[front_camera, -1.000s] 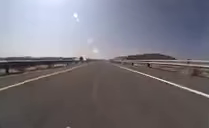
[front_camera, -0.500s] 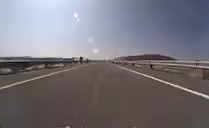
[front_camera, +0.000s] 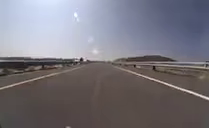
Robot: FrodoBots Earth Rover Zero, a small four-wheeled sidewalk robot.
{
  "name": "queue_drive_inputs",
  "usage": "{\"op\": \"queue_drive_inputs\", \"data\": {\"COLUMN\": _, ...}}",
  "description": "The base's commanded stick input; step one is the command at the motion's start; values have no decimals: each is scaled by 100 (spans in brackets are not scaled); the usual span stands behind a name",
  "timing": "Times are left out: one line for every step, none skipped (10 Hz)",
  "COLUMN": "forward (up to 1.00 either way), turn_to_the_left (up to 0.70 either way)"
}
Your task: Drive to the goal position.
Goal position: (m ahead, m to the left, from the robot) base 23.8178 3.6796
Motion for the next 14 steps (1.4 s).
{"op": "queue_drive_inputs", "data": {"forward": 100, "turn_to_the_left": 0}}
{"op": "queue_drive_inputs", "data": {"forward": 100, "turn_to_the_left": 0}}
{"op": "queue_drive_inputs", "data": {"forward": 100, "turn_to_the_left": 0}}
{"op": "queue_drive_inputs", "data": {"forward": 100, "turn_to_the_left": 0}}
{"op": "queue_drive_inputs", "data": {"forward": 100, "turn_to_the_left": 0}}
{"op": "queue_drive_inputs", "data": {"forward": 100, "turn_to_the_left": 0}}
{"op": "queue_drive_inputs", "data": {"forward": 100, "turn_to_the_left": 14}}
{"op": "queue_drive_inputs", "data": {"forward": 100, "turn_to_the_left": 1}}
{"op": "queue_drive_inputs", "data": {"forward": 100, "turn_to_the_left": 0}}
{"op": "queue_drive_inputs", "data": {"forward": 100, "turn_to_the_left": 0}}
{"op": "queue_drive_inputs", "data": {"forward": 100, "turn_to_the_left": 0}}
{"op": "queue_drive_inputs", "data": {"forward": 100, "turn_to_the_left": 0}}
{"op": "queue_drive_inputs", "data": {"forward": 100, "turn_to_the_left": 0}}
{"op": "queue_drive_inputs", "data": {"forward": 100, "turn_to_the_left": 0}}
